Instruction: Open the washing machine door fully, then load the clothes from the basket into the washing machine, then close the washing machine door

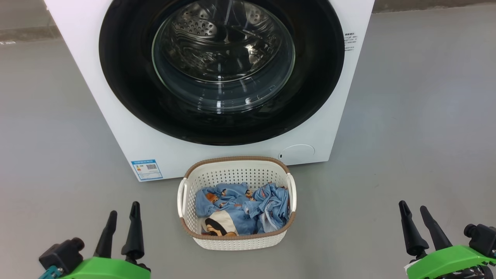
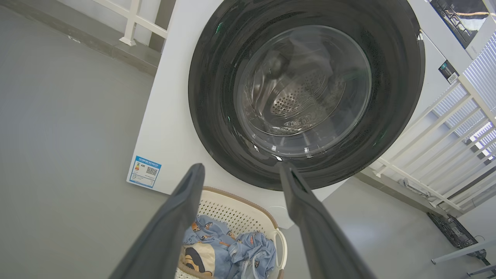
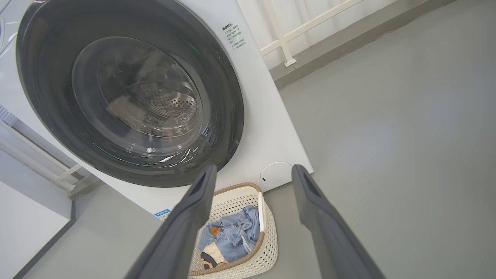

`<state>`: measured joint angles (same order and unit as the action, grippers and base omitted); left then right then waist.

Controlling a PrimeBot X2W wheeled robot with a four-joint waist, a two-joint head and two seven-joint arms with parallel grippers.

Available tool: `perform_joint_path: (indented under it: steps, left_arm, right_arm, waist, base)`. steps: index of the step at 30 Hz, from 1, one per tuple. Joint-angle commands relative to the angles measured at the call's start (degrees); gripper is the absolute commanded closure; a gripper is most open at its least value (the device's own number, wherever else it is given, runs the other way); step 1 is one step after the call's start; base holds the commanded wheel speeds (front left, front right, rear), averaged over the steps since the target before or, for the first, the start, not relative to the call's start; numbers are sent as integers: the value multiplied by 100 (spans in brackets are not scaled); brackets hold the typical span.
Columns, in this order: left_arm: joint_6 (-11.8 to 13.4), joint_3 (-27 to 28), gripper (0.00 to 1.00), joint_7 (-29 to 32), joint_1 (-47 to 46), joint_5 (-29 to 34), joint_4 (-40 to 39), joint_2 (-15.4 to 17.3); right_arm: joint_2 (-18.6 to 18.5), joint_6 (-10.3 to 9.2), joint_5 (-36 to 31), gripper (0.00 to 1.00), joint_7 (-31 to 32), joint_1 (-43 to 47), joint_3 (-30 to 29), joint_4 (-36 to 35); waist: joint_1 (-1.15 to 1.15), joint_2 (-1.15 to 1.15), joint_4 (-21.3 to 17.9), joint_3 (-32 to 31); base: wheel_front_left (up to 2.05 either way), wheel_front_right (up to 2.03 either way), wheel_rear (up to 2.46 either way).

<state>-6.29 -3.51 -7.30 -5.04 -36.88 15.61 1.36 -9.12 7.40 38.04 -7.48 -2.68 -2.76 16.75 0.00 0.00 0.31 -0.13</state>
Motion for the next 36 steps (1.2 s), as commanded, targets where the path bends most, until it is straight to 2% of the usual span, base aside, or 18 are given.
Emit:
perform_joint_path:
  steps: [1,36]
  left_arm:
    - [10,93,0,-104,-268,240,-112,100]
    - [112,-175,0,-683,-472,2078,390,145]
  right_arm:
    - [-131,6,-204,0,-95,-278,90,-118]
    - [-232,9,-2502,0,-534,-322,135,-115]
  waist:
    - [0,0,4,-1]
    - [0,0,26,-38]
  base:
    - [0,0,0]
    - [0,0,0]
